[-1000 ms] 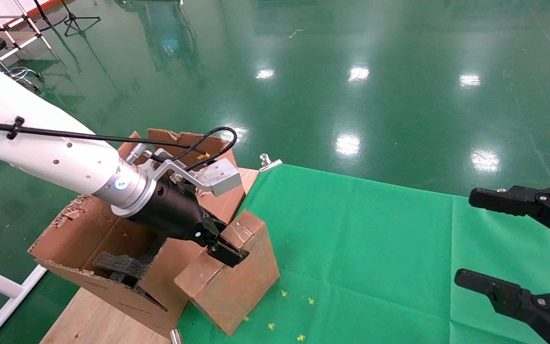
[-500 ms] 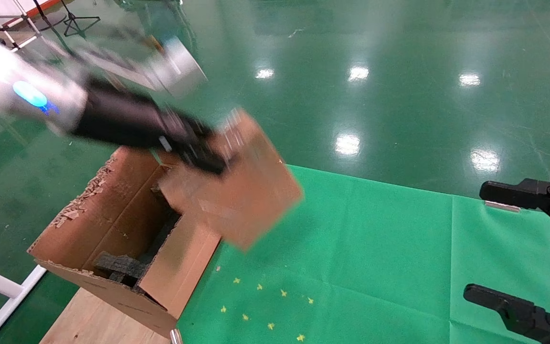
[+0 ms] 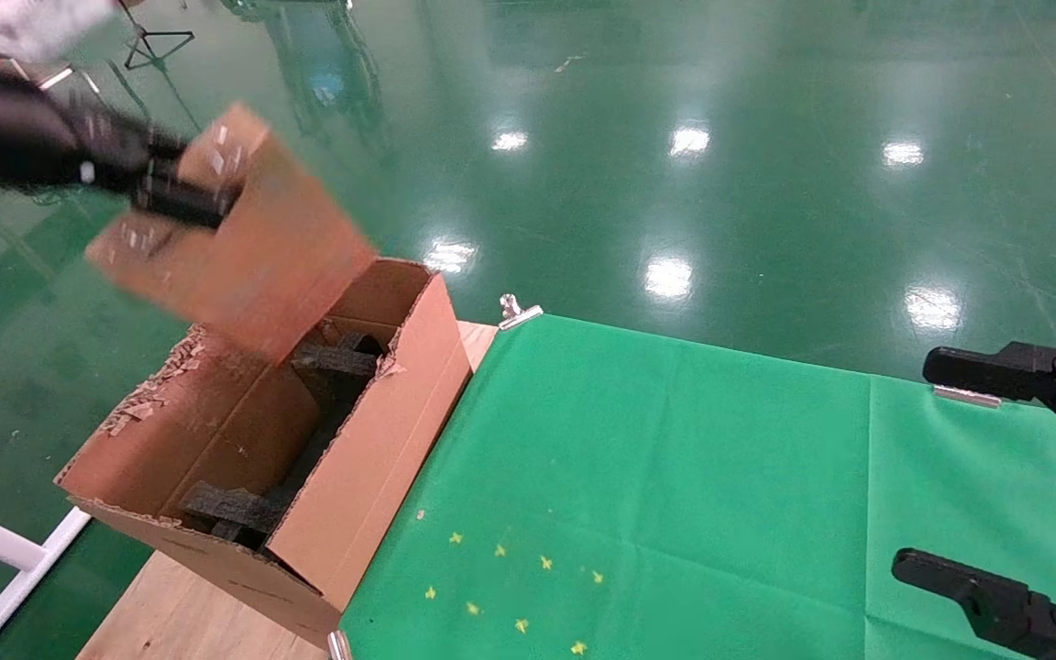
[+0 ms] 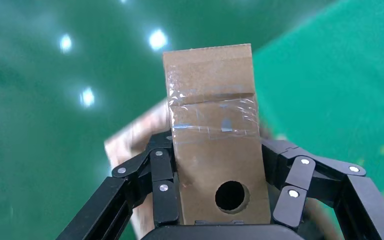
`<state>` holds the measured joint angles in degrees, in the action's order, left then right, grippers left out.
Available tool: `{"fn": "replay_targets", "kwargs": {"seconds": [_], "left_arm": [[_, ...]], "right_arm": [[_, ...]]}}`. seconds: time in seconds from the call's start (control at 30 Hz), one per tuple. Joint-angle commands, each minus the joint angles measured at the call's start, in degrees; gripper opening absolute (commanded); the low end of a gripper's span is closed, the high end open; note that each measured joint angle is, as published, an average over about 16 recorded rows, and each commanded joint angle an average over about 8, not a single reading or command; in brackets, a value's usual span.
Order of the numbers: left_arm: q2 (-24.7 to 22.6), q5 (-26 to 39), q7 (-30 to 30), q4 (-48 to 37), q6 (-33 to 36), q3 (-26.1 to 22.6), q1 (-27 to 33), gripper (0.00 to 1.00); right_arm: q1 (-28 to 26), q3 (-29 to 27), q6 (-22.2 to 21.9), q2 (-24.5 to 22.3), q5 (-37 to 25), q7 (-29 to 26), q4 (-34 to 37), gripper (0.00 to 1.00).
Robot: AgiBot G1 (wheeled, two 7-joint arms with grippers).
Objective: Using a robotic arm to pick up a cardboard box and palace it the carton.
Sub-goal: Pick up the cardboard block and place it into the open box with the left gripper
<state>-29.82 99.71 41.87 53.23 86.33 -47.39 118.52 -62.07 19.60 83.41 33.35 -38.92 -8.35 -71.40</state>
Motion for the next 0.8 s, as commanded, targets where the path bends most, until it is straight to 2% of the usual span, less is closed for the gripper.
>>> {"fn": "replay_targets", "kwargs": {"seconds": [0.03,0.4,0.8], "left_arm": [[0.14,2.17,-2.35,-2.88,-0.39,-1.24,-0.69,0.00],[-5.24,5.87,-11.06,-26.80,-11.63,-3.47,-6.01,0.00],[-10.86,7.19,-19.37,-42.94,-23.81,-3.76,-7.38,0.00]], "right_arm": [[0.00,0.00,0.00,0.00,0.00,0.00,0.00,1.00],[0.00,0.00,0.00,0.00,0.00,0.00,0.00,1.00],[0.00,0.01,0.00,0.00,0.00,0.00,0.00,1.00]]}}
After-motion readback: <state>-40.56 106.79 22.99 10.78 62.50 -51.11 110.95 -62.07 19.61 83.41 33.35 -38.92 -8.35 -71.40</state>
